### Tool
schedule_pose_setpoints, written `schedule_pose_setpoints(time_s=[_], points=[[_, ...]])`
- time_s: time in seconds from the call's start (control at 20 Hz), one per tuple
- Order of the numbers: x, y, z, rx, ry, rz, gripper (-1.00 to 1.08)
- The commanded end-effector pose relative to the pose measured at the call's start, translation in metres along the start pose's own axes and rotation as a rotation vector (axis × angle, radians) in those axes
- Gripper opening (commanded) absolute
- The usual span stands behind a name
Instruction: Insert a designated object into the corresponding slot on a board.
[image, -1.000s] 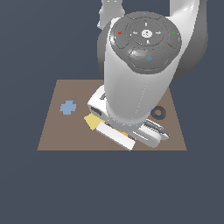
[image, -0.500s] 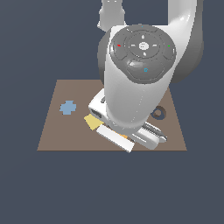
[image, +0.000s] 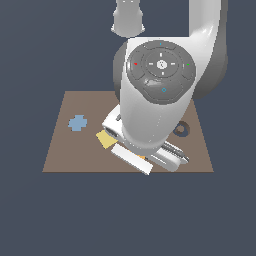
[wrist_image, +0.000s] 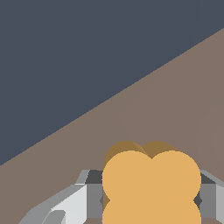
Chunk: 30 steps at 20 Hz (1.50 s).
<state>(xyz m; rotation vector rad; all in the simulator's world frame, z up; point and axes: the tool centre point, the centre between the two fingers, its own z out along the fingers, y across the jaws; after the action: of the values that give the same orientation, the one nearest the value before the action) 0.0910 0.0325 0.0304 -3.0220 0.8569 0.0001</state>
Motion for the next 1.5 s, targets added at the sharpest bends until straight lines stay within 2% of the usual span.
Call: schedule_pose_setpoints(time_s=[0.0, 0.4, 0.75, 1.1, 1.45], points=[[0.0, 0.001, 0.001, 0.0, 0.0, 0.001, -1.0], [0.0, 0.001, 0.0, 0.0, 0.0, 0.008, -1.0], [-0.003, 0.007, -0.001, 0.0, 0.0, 0.082, -1.0], [-0.011, 0.019, -0.002, 0.0, 0.0, 0.235, -1.0], [-0.026, 0.035, -0.005, 0.0, 0.0, 0.464, -1.0]])
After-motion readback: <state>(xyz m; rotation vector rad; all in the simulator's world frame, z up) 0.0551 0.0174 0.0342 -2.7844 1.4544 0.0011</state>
